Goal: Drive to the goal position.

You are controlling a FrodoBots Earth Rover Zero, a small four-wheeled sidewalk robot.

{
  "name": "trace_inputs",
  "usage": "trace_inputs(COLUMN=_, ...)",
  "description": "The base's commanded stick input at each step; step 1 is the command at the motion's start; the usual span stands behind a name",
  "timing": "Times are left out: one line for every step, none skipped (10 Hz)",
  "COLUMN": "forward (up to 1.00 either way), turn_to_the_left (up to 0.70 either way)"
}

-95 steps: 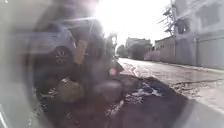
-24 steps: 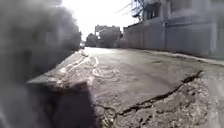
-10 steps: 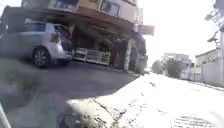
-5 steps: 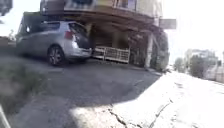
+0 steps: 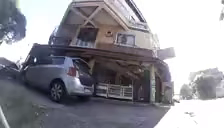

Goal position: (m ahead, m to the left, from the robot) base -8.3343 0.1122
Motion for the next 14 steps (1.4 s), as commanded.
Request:
trace_inputs(forward=0.82, turn_to_the_left=-0.01)
trace_inputs(forward=0.82, turn_to_the_left=-0.01)
trace_inputs(forward=0.82, turn_to_the_left=-0.01)
trace_inputs(forward=0.82, turn_to_the_left=-0.01)
trace_inputs(forward=0.82, turn_to_the_left=-0.01)
trace_inputs(forward=0.82, turn_to_the_left=-0.01)
trace_inputs(forward=0.82, turn_to_the_left=-0.01)
trace_inputs(forward=0.82, turn_to_the_left=-0.01)
trace_inputs(forward=0.82, turn_to_the_left=-0.01)
trace_inputs(forward=0.82, turn_to_the_left=-0.01)
trace_inputs(forward=0.82, turn_to_the_left=-0.01)
trace_inputs(forward=0.82, turn_to_the_left=-0.01)
trace_inputs(forward=0.82, turn_to_the_left=-0.01)
trace_inputs(forward=0.82, turn_to_the_left=-0.01)
